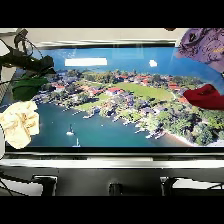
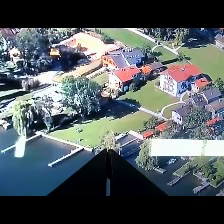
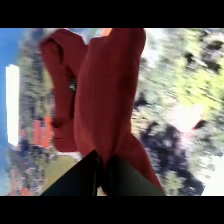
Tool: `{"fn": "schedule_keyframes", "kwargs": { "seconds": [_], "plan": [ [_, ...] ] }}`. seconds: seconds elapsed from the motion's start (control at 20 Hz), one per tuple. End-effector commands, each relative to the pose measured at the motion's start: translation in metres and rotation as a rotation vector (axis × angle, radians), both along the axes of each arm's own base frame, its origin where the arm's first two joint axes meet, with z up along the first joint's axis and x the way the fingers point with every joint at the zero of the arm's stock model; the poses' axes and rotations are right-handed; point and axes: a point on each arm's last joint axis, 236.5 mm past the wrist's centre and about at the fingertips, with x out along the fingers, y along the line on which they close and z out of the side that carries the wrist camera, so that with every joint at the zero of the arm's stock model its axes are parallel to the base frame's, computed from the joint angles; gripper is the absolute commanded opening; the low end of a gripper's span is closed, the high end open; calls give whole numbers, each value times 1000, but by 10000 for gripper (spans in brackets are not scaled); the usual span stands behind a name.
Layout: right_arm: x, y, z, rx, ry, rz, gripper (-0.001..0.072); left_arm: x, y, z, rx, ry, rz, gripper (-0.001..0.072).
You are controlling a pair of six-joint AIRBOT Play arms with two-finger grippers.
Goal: Fold the clothes and pants, and hang the long-sleeved shirts on hangers.
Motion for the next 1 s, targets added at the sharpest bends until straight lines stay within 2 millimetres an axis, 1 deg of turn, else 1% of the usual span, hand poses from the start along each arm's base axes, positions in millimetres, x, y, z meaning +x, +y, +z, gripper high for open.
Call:
{"fn": "schedule_keyframes", "kwargs": {
  "seconds": [0.0,0.1,0.25,0.35,0.4,0.55,0.75,0.95],
  "plan": [
    [-54,10,-42,43,69,-77,23,-1,0,0,0,3,0,14],
    [-80,26,-69,70,92,-118,23,-1,0,0,0,3,0,14],
    [-117,49,-104,108,163,-123,24,-1,0,0,0,3,0,14],
    [-146,55,-120,93,254,-115,24,-1,0,0,0,3,0,14],
    [-159,56,-124,74,305,-104,24,-1,0,0,0,3,0,14],
    [-181,60,-132,69,399,-78,25,-1,0,0,0,3,0,14],
    [-209,62,-136,60,521,-48,25,-1,0,0,0,3,0,14],
    [-235,75,-146,99,626,-22,25,-1,-2,-1,0,4,-4,14]
  ]
}}
